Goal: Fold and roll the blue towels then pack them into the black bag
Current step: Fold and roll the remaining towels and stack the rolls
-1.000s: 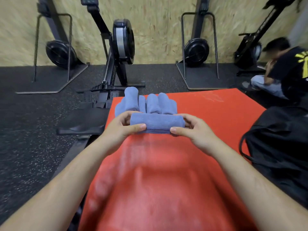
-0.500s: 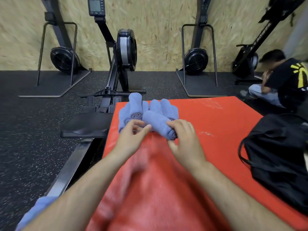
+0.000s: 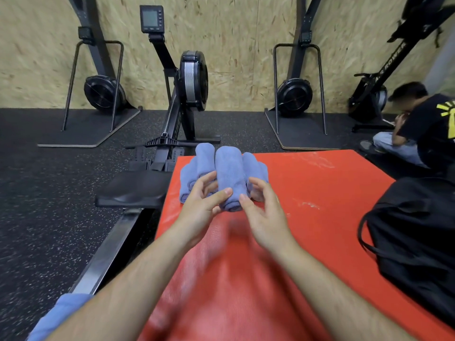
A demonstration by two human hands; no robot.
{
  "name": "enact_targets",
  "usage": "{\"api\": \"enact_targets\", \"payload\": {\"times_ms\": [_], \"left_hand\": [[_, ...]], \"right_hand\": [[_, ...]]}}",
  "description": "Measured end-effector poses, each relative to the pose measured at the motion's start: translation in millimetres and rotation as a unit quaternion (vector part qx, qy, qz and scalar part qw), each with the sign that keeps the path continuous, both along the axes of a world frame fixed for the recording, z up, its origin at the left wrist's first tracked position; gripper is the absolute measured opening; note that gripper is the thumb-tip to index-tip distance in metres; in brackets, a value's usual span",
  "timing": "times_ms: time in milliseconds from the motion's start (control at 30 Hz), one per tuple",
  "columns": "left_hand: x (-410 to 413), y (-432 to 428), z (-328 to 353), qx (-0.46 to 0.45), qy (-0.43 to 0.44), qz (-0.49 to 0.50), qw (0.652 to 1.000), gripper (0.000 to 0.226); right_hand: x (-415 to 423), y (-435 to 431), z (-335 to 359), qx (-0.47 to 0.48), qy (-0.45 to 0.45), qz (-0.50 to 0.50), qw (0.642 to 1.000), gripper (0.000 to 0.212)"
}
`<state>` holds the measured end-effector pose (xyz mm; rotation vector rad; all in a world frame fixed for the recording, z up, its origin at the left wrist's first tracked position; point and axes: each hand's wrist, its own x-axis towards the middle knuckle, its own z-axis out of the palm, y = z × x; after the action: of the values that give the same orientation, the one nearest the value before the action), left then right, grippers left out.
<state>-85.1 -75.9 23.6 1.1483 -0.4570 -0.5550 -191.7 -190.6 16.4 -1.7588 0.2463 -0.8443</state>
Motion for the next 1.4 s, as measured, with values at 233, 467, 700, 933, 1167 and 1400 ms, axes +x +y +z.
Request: {"api": "enact_targets", "payload": {"times_ms": [233,467,700,933,1167,1400], "left_hand": [[11.9,-6.9,-3.7,0.082,-0.136,0.052,0.986,0.05],[79.5,-41.3,7.3,0.268,-0.4,0.193,0.855,0.036],[127.4,-57.6,-20.7,0.412,-0.465,0.125,0.773,0.041],[116.6,-62.5,-17.9,0.449,-0.513,0.075,0.728,0.041],[103.5,-35.7,-10.0,0.441,-0.518,0.07,0.73,0.047],[50.0,51.7,-17.8,0.443,-0.555,0.13,0.693,0.049]], "right_hand": [[23.9,3.3,14.2,0.242,0.072,0.054,0.966,0.03],[98.9,-30.1,37.6,0.11,0.134,-0.065,0.983,0.032],[153.7,-48.5,21.3,0.011,0.239,-0.099,0.966,0.021],[166.8,-49.2,-5.2,-0.119,0.318,-0.14,0.93,0.026],[127.4,-29.6,13.9,-0.269,0.34,-0.162,0.886,0.037],[90.9,44.9,-11.8,-0.497,0.263,-0.118,0.818,0.03]]}}
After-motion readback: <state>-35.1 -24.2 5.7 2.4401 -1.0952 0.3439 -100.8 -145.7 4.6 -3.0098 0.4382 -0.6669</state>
